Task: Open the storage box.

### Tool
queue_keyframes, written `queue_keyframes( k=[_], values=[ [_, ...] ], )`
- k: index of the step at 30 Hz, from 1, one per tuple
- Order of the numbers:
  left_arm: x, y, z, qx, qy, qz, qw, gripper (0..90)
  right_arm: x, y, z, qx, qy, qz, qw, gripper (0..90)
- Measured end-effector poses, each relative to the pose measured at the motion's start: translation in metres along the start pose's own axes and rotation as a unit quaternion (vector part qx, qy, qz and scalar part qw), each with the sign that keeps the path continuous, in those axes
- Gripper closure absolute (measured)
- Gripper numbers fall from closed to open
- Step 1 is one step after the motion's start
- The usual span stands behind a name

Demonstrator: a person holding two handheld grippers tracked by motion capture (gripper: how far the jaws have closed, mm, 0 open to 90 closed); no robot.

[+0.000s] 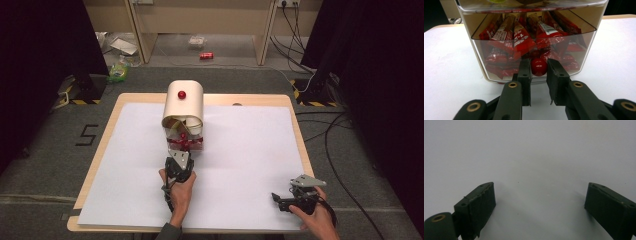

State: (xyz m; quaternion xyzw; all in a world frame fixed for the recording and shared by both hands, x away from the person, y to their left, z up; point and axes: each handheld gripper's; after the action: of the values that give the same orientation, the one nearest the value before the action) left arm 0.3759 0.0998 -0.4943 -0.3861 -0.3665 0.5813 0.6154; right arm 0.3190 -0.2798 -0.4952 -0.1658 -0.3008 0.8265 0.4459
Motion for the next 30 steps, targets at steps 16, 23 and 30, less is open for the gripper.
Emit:
queue_keyframes(
  k=[16, 23, 30],
  values=[
    [0.004, 0.011, 0.025, 0.003, 0.03, -0.034, 0.999, 86.3, 0.0, 0.0, 0.0, 0.0, 0.0, 0.0, 1.0, 10.1],
    [0.008, 0.01, 0.021, 0.01, 0.03, -0.038, 0.9988, 74.4, 0.0, 0.0, 0.0, -0.001, 0.0, 0.0, 1.0, 10.2],
    [0.009, 0.007, 0.015, 0.006, 0.025, -0.026, 0.9993, 67.9, 0.0, 0.0, 0.0, 0.0, 0.0, 0.001, 1.0, 10.1]
  ],
)
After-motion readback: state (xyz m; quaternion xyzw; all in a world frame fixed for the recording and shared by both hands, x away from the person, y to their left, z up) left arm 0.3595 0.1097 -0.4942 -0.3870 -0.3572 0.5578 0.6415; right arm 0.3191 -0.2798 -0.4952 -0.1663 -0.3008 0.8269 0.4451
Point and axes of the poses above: each handheld gripper's, and its own axes: z roughly backward along the jaws, y roughly out of its underside, x roughly to its left, and after that the axes turned 5 degrees about x, right-handed
